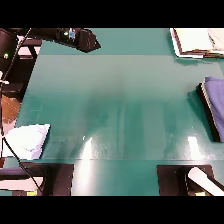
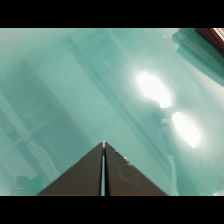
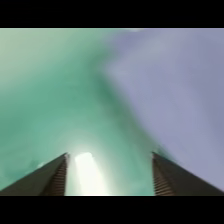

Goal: Fold the shirts.

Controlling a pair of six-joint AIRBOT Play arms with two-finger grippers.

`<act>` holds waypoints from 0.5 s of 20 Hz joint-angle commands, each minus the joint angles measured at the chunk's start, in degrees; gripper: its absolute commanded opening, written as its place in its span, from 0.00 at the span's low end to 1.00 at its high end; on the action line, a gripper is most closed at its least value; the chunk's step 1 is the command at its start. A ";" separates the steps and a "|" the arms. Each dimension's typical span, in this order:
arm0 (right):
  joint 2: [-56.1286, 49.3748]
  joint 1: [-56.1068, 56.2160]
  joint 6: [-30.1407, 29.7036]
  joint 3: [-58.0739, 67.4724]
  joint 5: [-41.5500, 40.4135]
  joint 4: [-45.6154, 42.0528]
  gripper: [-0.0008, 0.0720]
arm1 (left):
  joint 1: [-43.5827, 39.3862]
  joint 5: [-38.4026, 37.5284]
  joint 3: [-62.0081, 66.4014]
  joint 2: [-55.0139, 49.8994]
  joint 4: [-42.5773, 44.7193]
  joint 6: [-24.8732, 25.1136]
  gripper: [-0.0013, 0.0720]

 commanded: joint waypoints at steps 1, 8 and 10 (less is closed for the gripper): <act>0.04 17.18 -0.04 2.32 -2.38 2.56 0.70 | -0.02 -0.37 0.02 -0.02 -0.02 -0.04 0.06; 0.04 36.20 -0.09 2.32 -4.66 2.54 0.04 | -0.02 -0.35 0.02 -0.02 -0.02 -0.04 0.06; 0.04 36.94 -0.09 2.34 -4.57 2.56 0.04 | -0.02 -0.35 0.02 -0.02 -0.02 -0.04 0.06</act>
